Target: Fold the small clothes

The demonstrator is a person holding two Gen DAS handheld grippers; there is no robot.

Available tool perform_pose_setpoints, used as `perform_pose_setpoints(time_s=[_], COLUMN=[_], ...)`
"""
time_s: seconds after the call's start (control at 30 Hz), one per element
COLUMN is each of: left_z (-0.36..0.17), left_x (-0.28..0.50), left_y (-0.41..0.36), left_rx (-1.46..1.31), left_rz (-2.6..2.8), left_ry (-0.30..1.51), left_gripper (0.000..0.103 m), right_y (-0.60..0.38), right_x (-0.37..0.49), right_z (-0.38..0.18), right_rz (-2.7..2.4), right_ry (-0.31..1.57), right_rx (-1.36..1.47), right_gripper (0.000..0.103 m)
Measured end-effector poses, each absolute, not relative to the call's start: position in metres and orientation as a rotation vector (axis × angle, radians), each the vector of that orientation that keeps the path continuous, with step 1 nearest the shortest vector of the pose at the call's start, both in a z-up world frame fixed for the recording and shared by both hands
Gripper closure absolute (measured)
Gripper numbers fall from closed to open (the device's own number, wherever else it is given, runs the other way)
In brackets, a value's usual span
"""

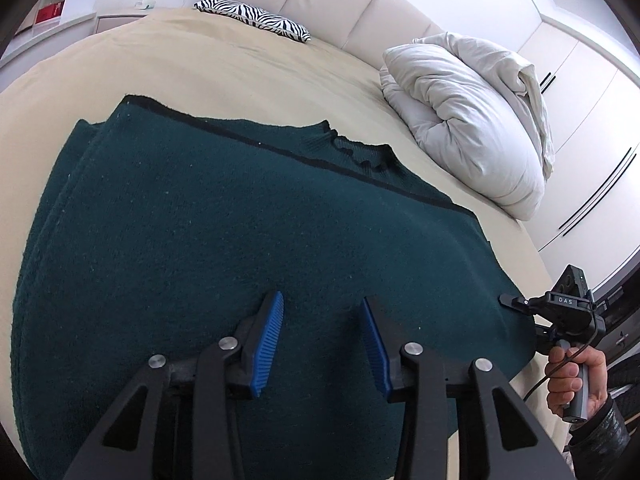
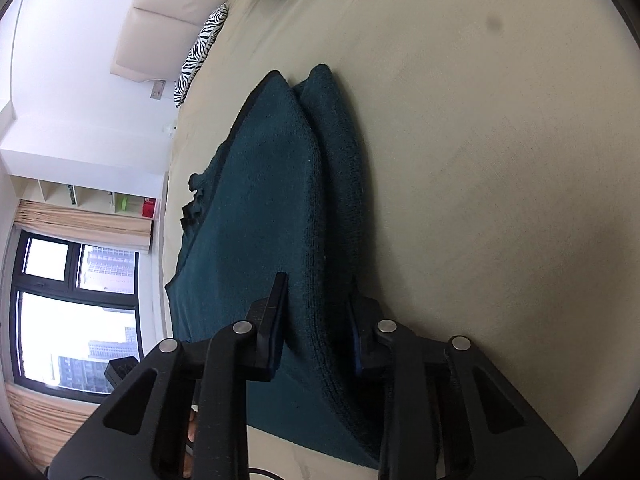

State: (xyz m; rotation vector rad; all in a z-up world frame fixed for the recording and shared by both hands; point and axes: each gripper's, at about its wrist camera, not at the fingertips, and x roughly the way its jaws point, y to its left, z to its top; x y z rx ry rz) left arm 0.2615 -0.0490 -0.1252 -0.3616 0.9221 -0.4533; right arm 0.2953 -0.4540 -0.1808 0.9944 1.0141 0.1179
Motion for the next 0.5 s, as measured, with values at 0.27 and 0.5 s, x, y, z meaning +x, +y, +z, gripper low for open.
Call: perform_pose_setpoints(time_s=[0.27, 0.5], left_z=[-0.135, -0.142], left_x=[0.264, 0.268], left_y=[-0.035, -0.025], left_rx=[-0.425, -0.484], left_rz=[-0.454, -0.474], left_ry=[0.932, 0.944], left_gripper=[0.079, 0.086], right_y=[-0.438, -0.418], right_x=[0.301, 0.306], right_z=[-0.172, -0.149], right_rz=[0.049, -0.030], right_ry=[1.032, 1.046], right_rx=[0.893, 0.753], right_gripper=[0.085, 0.087])
